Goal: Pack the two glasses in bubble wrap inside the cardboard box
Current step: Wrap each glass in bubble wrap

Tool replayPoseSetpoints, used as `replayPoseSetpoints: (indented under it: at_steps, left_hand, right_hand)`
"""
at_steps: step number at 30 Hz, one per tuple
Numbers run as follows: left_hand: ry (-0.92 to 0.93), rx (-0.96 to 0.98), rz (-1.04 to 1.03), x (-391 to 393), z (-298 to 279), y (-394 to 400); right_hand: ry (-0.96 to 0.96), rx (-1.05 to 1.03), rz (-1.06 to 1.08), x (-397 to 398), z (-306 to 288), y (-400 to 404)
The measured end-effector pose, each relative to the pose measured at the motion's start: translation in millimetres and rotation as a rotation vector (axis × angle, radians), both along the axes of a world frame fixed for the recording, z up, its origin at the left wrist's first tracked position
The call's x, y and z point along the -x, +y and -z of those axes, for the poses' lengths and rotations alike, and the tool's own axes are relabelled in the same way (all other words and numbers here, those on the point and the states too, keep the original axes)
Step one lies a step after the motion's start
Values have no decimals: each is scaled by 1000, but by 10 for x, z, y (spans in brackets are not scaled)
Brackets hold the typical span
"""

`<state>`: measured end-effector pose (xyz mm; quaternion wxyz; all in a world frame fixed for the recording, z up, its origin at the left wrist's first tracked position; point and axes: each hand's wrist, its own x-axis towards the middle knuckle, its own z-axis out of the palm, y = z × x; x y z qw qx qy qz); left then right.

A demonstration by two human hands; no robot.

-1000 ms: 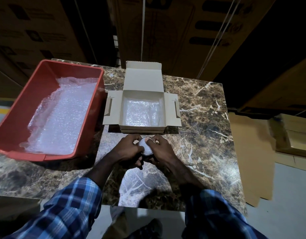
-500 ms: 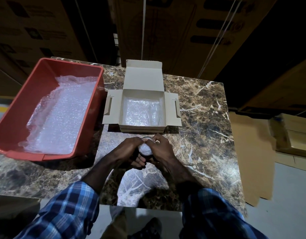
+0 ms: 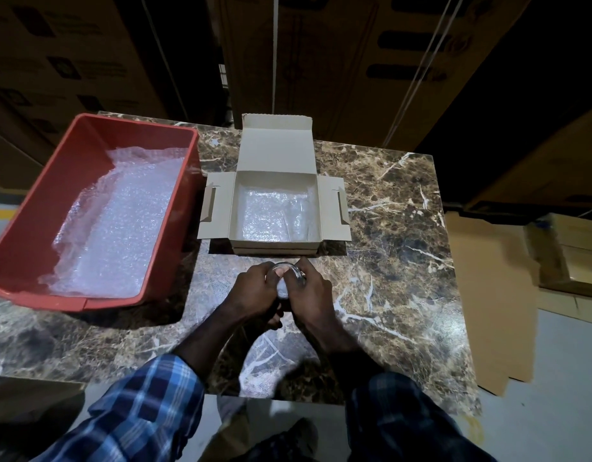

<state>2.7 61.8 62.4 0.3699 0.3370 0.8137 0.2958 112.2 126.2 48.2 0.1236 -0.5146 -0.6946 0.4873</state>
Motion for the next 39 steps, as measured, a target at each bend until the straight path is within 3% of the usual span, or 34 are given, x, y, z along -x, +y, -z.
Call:
replayPoseSetpoints:
  at_steps: [2,5,7,10,15,17,21,23,33,39]
  left_hand:
    - [2,5,9,-12,-20,-3]
    - [59,40,42,-11,-2,9]
    - [72,55,44,-14,7,22]
    - [62,61,43,-17,-1,20]
    - [12,53,45,5,-24,-8]
    - [-109,42,18,26,-58,-32]
    - [-532,79,-26,83,-126,-55]
    - [-584,108,-3,119,-144,-48]
    - [-479,18,64,111,-132,-106]
    - [-432,-13,13,102,-122,-124]
  right_hand:
    - [18,131,15,-26,-16,39]
    - [229,518,129,-101,-78,35]
    - [281,603,110,-171,-81,63]
    - [281,561,16,-229,-151,116]
    - [245,533,68,-200,-176,125]
    - [231,531,91,-163,-181,96]
    - [153,385,135,-85,-121,87]
    - [144,371,136,-68,-88,83]
    - [192,537,195,-150,-59,146]
    - [111,417,137,-70,-133,153]
